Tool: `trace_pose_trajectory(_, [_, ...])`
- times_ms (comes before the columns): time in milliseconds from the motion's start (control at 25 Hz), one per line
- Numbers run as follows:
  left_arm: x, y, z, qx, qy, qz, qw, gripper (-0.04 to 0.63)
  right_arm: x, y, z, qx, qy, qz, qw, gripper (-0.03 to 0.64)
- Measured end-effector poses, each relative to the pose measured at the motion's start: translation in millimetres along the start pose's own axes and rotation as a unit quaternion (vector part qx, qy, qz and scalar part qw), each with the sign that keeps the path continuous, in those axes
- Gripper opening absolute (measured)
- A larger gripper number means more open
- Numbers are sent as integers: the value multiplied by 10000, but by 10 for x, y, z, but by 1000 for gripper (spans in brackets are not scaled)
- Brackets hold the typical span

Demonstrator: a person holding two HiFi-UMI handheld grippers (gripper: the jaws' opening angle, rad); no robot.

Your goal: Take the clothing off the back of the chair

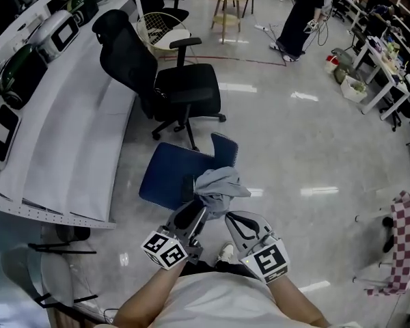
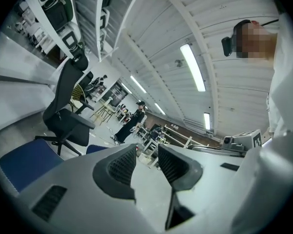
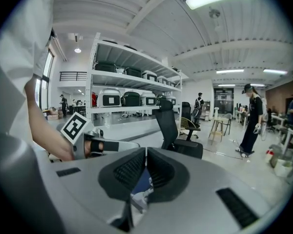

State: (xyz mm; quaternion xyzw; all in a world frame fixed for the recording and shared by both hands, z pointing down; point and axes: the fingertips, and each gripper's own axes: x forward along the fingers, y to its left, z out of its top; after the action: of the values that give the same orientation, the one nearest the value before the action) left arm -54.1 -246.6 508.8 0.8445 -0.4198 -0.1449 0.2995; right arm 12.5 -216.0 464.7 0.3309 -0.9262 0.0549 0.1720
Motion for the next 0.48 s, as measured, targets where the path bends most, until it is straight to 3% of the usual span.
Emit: trace_pose_trajectory(480, [235, 346, -310, -10, 421, 84, 9991, 233, -52, 5, -49, -11, 116, -108, 9999, 17])
